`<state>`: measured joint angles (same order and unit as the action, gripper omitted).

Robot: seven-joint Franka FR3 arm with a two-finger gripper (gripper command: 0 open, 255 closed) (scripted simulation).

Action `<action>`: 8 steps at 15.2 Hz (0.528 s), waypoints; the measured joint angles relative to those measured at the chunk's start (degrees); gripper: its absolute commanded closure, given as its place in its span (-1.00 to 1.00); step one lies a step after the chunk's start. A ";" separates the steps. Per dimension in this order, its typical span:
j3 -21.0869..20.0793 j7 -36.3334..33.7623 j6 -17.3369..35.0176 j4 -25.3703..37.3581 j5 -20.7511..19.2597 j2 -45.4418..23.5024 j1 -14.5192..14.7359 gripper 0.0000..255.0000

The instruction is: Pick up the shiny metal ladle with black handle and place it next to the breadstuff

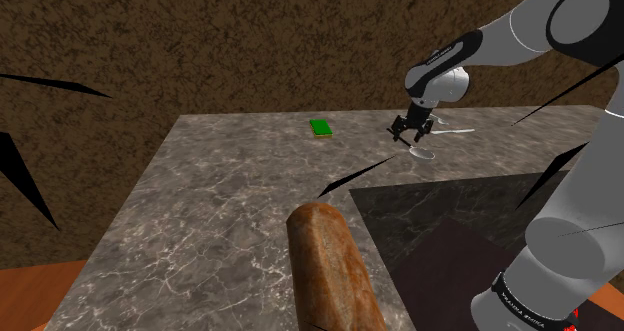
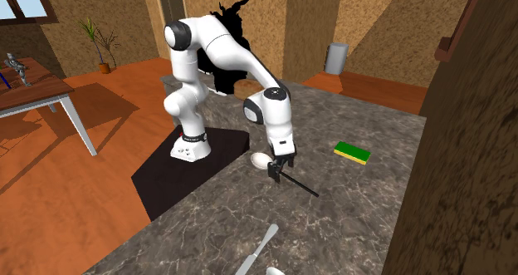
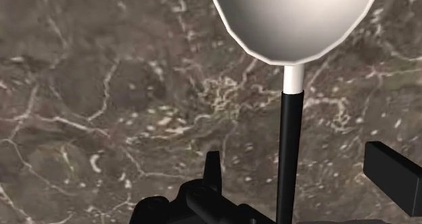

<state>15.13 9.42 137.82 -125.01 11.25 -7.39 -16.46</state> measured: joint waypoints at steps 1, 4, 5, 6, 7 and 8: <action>-0.07 0.19 0.55 -0.12 0.28 -0.47 -0.01 -1.00; -0.14 0.37 1.06 -0.18 0.55 -0.93 -0.03 -1.00; -0.15 0.38 1.09 -0.18 0.56 -0.96 -0.03 -1.00; -0.15 0.39 1.12 -0.19 0.58 -0.98 -0.03 -1.00; -0.15 0.40 1.13 -0.19 0.58 -0.98 -0.03 -1.00; -0.15 0.40 1.13 -0.19 0.58 -0.98 -0.03 1.00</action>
<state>14.98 9.82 138.95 -125.20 11.84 -8.38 -16.49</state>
